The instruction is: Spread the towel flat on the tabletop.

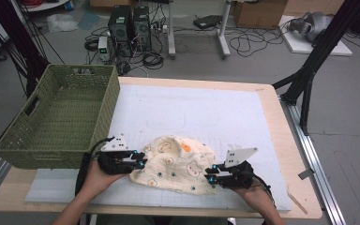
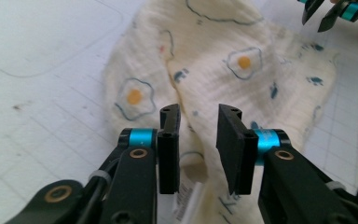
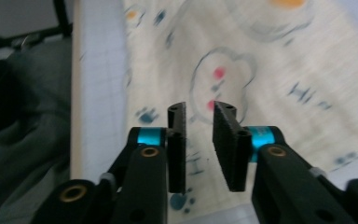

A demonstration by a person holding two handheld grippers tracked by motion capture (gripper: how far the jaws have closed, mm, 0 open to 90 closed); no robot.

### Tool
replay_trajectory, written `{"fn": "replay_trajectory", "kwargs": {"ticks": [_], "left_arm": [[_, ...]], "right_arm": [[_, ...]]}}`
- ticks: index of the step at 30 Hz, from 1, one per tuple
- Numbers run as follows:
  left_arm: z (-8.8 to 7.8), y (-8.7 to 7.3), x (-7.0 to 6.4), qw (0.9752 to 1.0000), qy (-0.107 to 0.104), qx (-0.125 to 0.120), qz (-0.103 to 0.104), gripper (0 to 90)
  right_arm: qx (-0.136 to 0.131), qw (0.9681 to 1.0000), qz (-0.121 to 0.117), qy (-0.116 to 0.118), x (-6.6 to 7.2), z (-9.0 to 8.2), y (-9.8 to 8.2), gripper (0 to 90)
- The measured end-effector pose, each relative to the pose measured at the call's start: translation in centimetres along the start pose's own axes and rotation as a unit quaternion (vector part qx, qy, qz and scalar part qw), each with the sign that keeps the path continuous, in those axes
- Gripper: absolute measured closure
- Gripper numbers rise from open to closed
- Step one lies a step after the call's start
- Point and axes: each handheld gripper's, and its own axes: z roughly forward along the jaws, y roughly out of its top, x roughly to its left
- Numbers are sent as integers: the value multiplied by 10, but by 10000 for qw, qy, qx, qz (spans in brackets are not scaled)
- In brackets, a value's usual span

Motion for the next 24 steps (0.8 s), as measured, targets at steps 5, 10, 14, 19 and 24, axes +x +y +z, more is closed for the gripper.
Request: {"fn": "replay_trajectory", "kwargs": {"ticks": [5, 10, 14, 19, 24], "left_arm": [[6, -1, 8, 9995, 235, -31, -185, 633], [19, -3, 14, 9989, 349, 153, -264, 587], [30, -4, 17, 9977, 501, 307, -330, 563], [37, -6, 20, 9963, 598, 555, -275, 745], [38, -3, 22, 9954, 768, 525, -240, 865]], "right_arm": [[-172, 9992, 125, -338, -20, 0, 14, 666], [-222, 9975, 240, -626, -46, 7, 24, 610], [-85, 9966, 464, -680, -64, 20, 21, 575], [151, 9954, 623, -710, -74, 35, 16, 622], [227, 9966, 625, -492, -76, 39, 14, 889]]}}
